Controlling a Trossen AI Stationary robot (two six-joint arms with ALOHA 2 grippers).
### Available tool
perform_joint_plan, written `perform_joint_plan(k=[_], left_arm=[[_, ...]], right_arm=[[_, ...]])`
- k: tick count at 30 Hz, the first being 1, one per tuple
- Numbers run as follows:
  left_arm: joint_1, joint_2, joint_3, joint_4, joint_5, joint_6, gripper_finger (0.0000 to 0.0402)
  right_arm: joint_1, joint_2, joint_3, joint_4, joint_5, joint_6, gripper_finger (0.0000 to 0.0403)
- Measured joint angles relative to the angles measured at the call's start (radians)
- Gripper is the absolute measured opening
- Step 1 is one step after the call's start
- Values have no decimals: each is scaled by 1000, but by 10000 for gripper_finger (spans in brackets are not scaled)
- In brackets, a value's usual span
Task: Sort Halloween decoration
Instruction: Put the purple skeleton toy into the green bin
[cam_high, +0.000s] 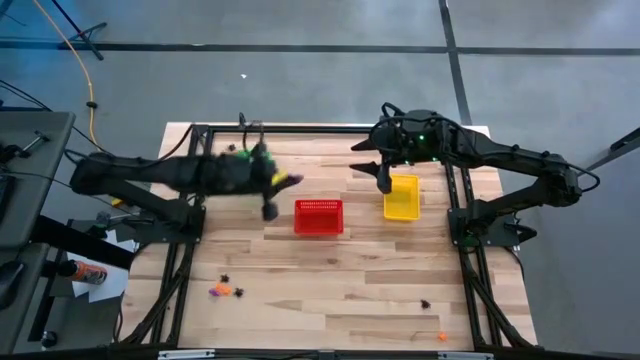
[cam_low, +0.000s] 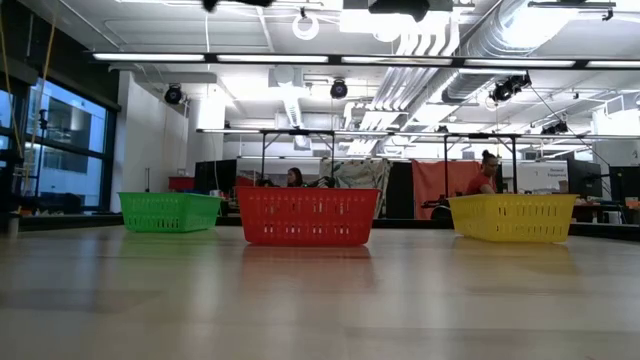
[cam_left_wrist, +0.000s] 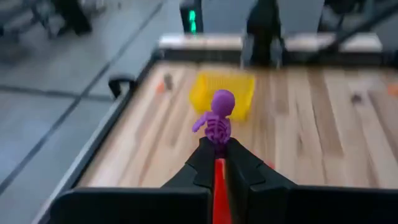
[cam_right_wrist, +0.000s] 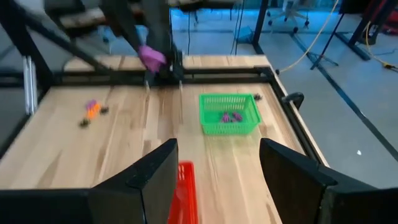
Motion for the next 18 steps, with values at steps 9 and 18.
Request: perform_joint_plan(k=[9,18], left_arm=[[166,62,0,393,290,45,1],[189,62,0,419,355,65,1]], right_arm=[[47,0,0,161,-1,94,222],[104,7,0,318,32,96,222]])
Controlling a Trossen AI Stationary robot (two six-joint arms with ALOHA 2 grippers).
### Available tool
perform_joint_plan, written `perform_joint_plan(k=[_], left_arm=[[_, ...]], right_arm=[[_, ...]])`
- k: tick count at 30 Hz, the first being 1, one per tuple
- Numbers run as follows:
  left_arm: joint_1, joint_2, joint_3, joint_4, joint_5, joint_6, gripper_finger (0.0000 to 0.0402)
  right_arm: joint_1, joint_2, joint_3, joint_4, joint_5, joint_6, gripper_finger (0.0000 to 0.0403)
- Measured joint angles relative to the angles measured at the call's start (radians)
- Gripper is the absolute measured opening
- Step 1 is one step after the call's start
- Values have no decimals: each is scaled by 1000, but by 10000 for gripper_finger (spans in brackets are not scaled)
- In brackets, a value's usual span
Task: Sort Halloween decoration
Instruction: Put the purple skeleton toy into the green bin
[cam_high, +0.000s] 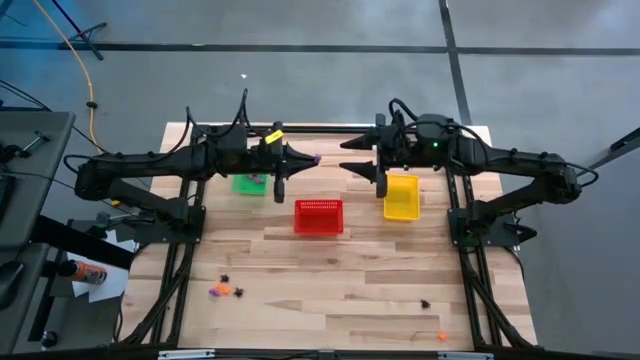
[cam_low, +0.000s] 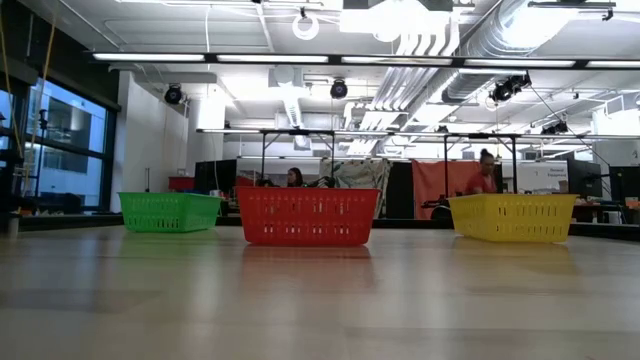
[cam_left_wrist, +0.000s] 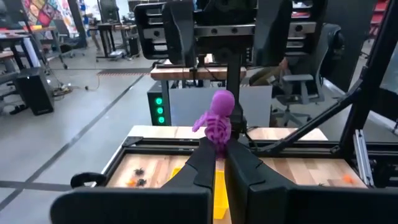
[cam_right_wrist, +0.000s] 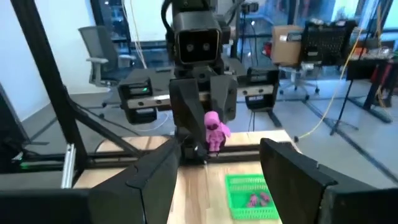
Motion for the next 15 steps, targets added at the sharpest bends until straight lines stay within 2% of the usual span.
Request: perform_joint_plan(k=[3,15], left_arm=[[0,0,0,-3,-6,0,1],[0,0,0,-2,-10,0,1]], right_arm=[[7,0,0,-3,34,-2,222],[7,0,0,-4,35,-9,222]])
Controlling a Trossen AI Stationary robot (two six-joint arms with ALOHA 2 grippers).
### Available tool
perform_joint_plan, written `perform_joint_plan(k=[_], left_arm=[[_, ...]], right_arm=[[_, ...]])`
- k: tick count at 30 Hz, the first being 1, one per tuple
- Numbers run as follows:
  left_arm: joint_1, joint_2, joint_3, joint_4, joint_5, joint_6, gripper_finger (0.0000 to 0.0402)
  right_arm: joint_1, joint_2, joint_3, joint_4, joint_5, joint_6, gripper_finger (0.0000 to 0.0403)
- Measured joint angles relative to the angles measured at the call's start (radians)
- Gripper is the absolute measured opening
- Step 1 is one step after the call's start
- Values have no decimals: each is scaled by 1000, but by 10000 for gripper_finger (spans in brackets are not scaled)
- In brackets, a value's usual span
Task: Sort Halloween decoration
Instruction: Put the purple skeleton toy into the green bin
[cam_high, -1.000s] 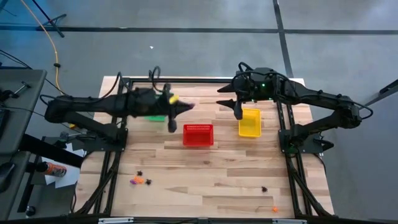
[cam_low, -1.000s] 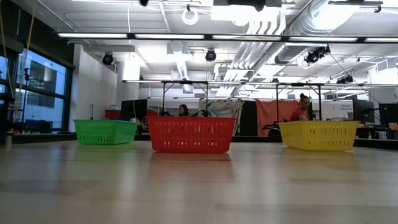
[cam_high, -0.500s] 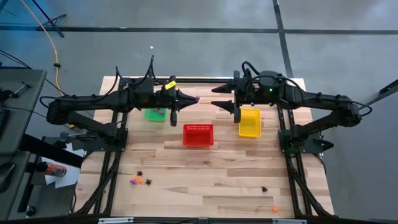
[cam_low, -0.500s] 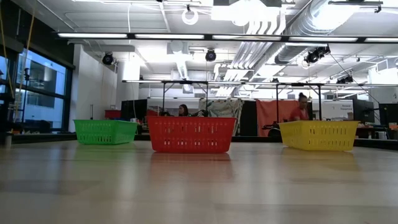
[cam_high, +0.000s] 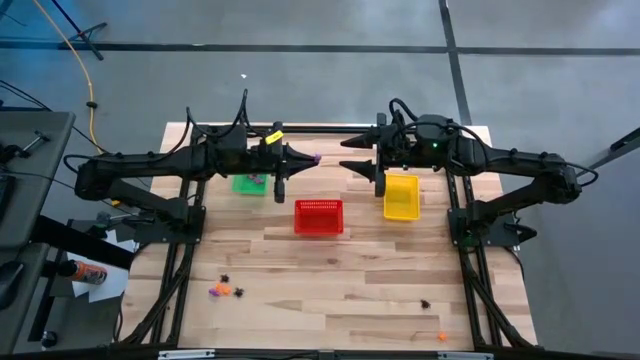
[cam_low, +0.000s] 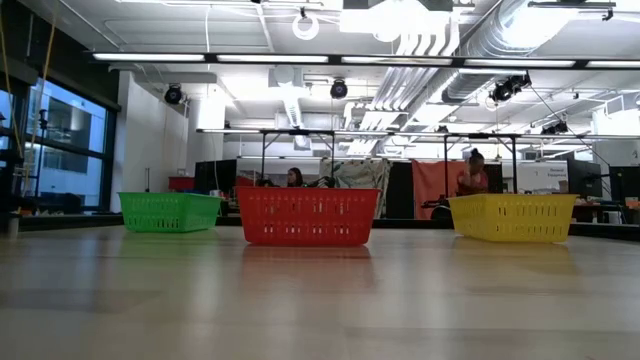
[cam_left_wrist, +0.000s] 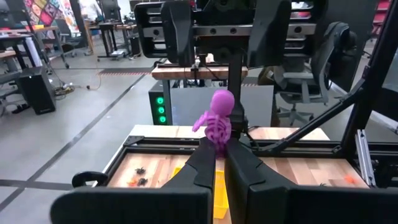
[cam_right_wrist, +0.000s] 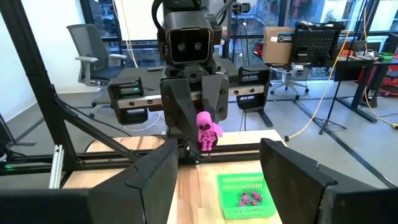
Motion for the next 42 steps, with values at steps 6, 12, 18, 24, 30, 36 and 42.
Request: perform_joint_plan(k=[6,12,18,24,30,36,42], left_arm=[[0,0,0,0,-19,0,1],[18,-9,0,-123,-318,-1,1],[195,-13,1,-584,-434,-216,0],[388,49,-69,-870,-429,-363,0],[523,109,-224,-799,-183,-350,0],[582,214,-171,-904,-129,-8,0],[584,305,-114,-914,-140,471,0]], right_arm=[[0,0,0,-1,0,-19,222],[-17,0,0,-20,0,-19,222],[-44,0,0,-57,1,7,222],[-68,0,0,-73,1,8,222],[-72,0,0,-79,1,28,222],[-72,0,0,-118,1,36,222],[-72,0,0,-127,1,68,222]])
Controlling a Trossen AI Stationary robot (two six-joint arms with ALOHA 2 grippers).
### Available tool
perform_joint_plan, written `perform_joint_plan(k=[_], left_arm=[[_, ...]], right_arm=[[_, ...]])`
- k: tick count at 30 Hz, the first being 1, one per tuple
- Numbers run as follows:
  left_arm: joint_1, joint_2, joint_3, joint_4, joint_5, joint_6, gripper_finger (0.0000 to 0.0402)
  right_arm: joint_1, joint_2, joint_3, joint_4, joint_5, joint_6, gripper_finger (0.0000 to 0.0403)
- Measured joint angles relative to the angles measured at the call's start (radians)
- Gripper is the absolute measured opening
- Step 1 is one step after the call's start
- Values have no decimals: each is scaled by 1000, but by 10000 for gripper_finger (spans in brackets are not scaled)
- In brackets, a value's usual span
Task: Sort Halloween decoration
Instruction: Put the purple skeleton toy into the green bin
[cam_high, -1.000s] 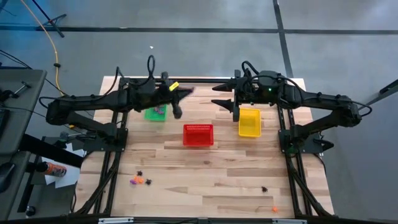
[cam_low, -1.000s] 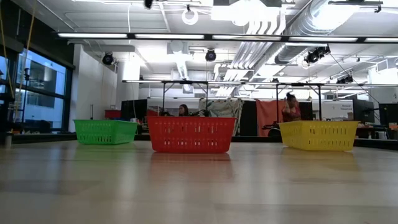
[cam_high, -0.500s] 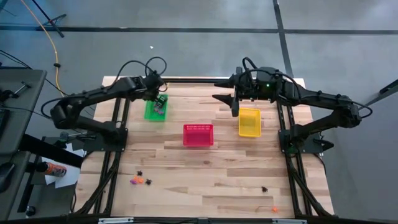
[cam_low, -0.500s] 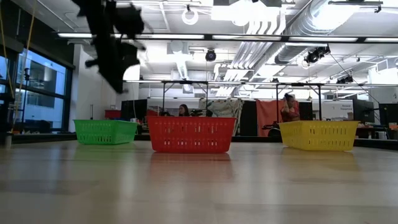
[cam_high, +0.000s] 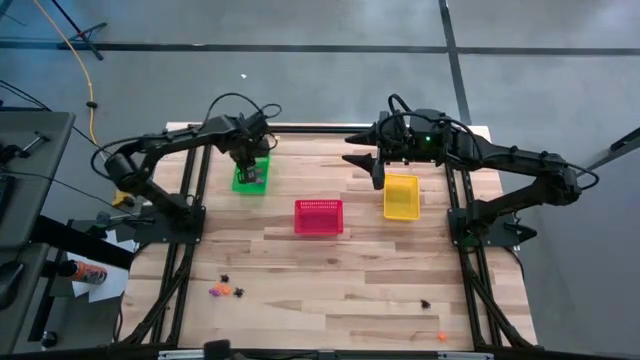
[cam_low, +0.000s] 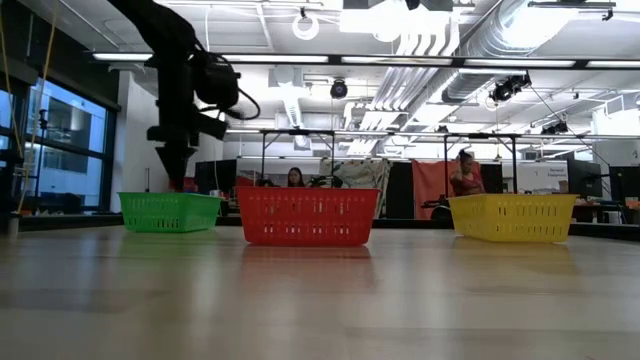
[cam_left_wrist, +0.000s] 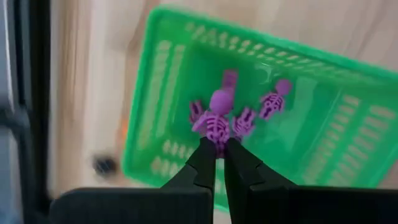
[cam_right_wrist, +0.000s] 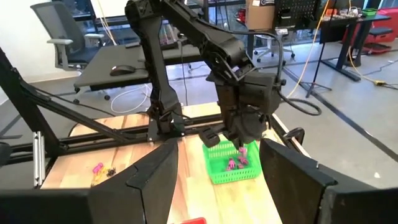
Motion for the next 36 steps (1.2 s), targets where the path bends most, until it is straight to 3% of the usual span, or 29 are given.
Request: perform_joint_plan(k=[4,9,16,28,36], left_arm=[[-1,51,0,13,-30,208,0],[7,127,0,16,-115,304,0],[17,201,-1,82,-93,283,0],[16,216,0,147,-136,268,2],[17,219,28,105,-191,259,66]], right_arm=[[1,0,0,-19,0,33,222],[0,0,0,-49,0,64,222],[0,0,0,-51,0,73,222],[0,0,0,-51,33,74,222],[0,0,0,-51,34,72,222]])
